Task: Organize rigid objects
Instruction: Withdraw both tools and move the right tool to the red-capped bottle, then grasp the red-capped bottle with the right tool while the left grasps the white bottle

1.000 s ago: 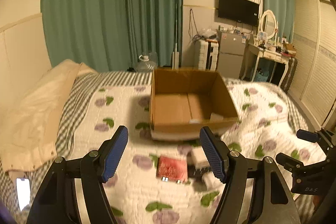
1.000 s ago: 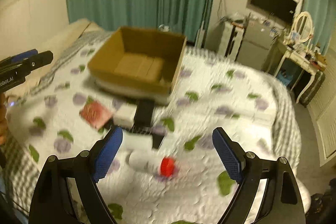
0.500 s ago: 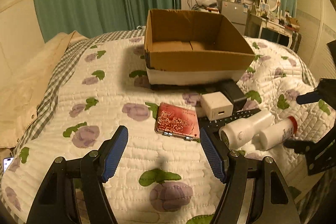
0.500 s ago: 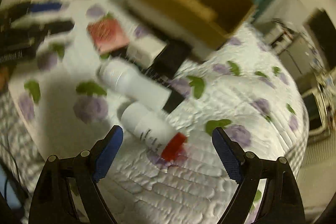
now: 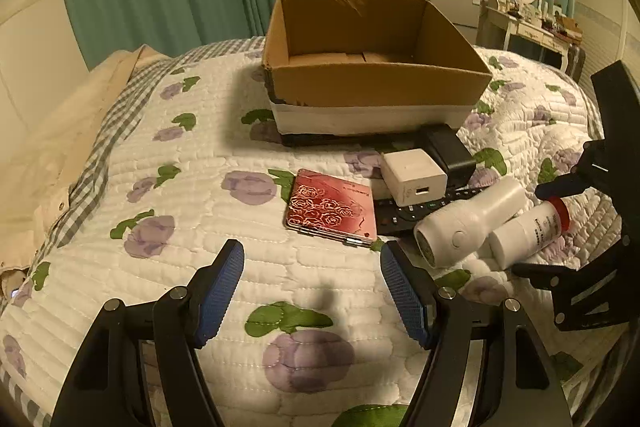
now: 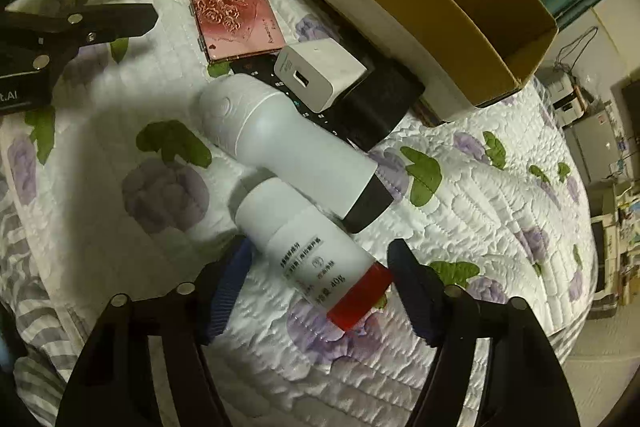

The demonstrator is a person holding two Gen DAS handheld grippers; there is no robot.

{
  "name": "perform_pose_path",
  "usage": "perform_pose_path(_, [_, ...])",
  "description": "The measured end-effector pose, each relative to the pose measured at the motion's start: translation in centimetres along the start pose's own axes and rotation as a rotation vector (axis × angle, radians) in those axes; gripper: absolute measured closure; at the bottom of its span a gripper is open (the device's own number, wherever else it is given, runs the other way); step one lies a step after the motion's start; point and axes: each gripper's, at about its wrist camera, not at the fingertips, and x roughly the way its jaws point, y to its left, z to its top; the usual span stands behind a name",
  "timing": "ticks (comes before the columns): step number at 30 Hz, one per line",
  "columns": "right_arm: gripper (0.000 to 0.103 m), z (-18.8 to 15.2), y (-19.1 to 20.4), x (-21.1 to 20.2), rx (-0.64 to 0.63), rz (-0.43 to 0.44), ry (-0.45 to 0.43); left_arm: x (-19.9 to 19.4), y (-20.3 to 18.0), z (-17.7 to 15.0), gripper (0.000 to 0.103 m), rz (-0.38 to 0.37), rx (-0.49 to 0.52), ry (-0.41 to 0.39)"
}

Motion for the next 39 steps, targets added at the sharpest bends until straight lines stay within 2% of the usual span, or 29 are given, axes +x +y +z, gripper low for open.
perform_pose_path(2, [0.042,-0.1,0.4,-0.6,-0.012,-0.019,-0.013,-0.2,-0.4,0.1,0.03,0.0,0.012,-0.001])
perform_pose_path(4, [0.053,-0.5,0.5,-1.8,0.009,-0.02,-0.026,-0.4,-0.7,0.2,0.03,0.002,0.02,-0.002])
perform_pose_path(8, [0.062,-1.2,0.4,-3.5,0.056,-0.016,-0.045,-0.6,-1.7,0.4,0.03,-0.001,0.042,-0.003])
perform_pose_path(10, [0.064,-1.6,0.4,-4.8,0.081,-0.044,-0.072,-0.7,-2.2,0.4,0.03,-0.003,0.057,-0.005])
perform_pose_path(15, [0.066,-2.2,-1.2,-7.5,0.193,-0.073,-0.165,-0.5,-3.6,0.7,0.03,-0.059,0.091,0.005])
perform_pose_path(18, [0.066,-2.4,-2.3,-8.5,0.251,-0.103,-0.19,-0.2,-4.7,1.3,0.03,-0.096,0.131,-0.001])
perform_pose_path(22, [0.066,-2.4,-4.2,-8.3,0.321,-0.114,-0.194,0.9,-7.0,2.2,0.03,-0.16,0.219,-0.008])
perform_pose_path(26, [0.066,-2.6,-5.3,-7.2,0.361,-0.095,-0.181,3.0,-9.1,2.6,0.03,-0.21,0.311,0.037])
perform_pose_path(31, [0.066,-2.9,-6.4,-6.7,0.408,-0.06,-0.195,4.5,-10.3,3.0,0.03,-0.271,0.358,0.061])
perform_pose_path(37, [0.066,-2.7,-7.1,-6.0,0.438,-0.039,-0.198,6.5,-12.7,3.1,0.03,-0.262,0.459,0.071])
perform_pose_path(39, [0.066,-2.7,-7.3,-6.0,0.444,-0.036,-0.201,7.0,-13.1,3.2,0.032,-0.27,0.473,0.086])
